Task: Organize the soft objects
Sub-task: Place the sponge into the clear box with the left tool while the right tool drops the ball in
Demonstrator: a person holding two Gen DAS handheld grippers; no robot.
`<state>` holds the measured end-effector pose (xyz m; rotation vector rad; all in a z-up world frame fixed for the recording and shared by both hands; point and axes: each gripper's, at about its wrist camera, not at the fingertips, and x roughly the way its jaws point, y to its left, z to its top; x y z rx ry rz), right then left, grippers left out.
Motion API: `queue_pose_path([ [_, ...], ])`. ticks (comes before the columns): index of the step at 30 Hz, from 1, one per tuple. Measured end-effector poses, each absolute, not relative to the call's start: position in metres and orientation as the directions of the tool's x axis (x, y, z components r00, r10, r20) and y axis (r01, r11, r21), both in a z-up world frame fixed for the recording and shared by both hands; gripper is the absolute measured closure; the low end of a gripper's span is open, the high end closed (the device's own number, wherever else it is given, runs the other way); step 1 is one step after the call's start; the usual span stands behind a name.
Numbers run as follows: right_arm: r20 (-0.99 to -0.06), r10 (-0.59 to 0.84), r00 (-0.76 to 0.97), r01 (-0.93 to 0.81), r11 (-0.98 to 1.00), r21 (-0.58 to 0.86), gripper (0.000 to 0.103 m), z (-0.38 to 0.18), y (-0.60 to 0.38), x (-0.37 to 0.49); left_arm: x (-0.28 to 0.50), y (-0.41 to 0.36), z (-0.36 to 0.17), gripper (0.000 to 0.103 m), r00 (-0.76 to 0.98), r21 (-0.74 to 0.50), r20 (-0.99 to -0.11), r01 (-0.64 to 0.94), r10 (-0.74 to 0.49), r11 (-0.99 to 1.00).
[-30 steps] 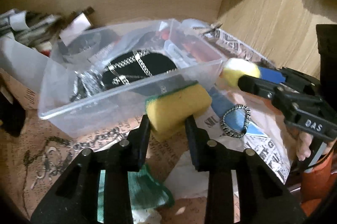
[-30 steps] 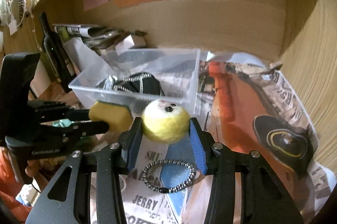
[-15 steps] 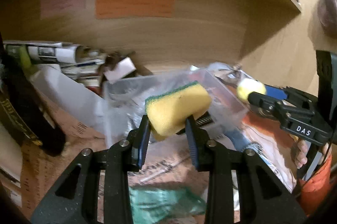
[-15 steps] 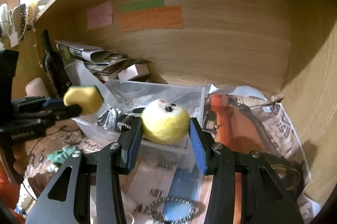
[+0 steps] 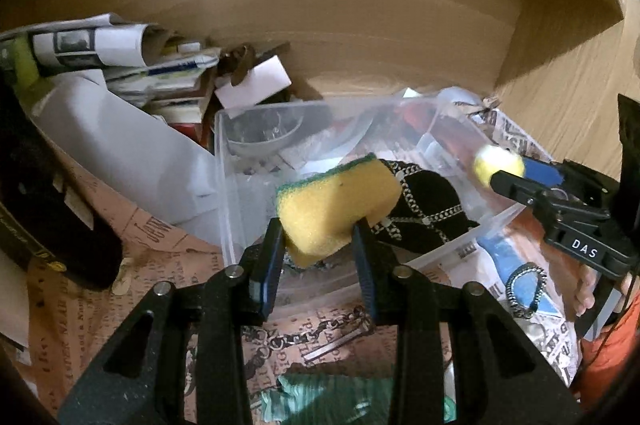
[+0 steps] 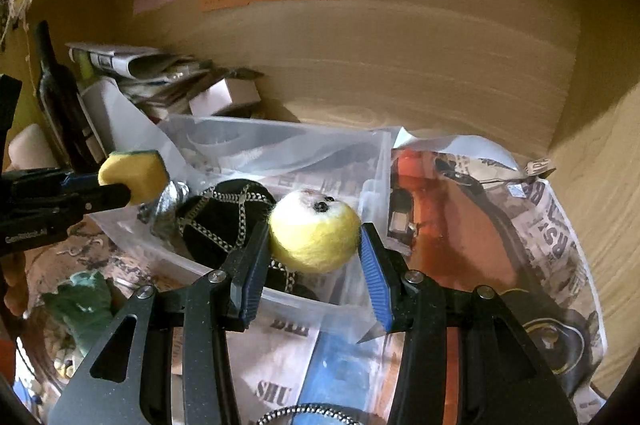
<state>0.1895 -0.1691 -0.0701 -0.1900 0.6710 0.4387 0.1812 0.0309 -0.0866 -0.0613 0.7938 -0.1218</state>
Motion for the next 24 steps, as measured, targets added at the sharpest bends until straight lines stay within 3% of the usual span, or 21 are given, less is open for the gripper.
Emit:
queue_pose_path([
  [4,-0.643,0.329,0.692,-0.464,0.885,-0.047,0.059,-0.071,-0.164,0.189,0.187,0.03,-0.091,0.067,0.682,-0.108,-0.718,0.094,-0.143,0.99],
  [8,-0.638,0.328,0.696,-0.469,0.881,-0.059,0.046,-0.069,-0.161,0.186,0.183,0.027,-0.088,0.047,0.689,-0.098,-0.712,0.093,-0.135,0.991],
  [13,-0.608,0.352,0.712,-0.48,0.875,-0.055,0.034,-0.057,-0.163,0.174,0.167,0.03,-0.073,0.034,0.72,-0.096,-0.681,0.094,-0.134,0.991],
  [18,-0.548,0.392,0.739,-0.496,0.867,-0.049,0.019,-0.038,-0.164,0.148,0.14,0.033,-0.054,0.009,0.765,-0.062,-0.635,0.088,-0.107,0.994],
  [24,-0.505,0.443,0.741,-0.533,0.845,-0.041,0.007,-0.027,-0.163,0.119,0.108,0.036,-0.045,0.002,0.789,-0.038,-0.609,0.081,-0.087,0.996],
])
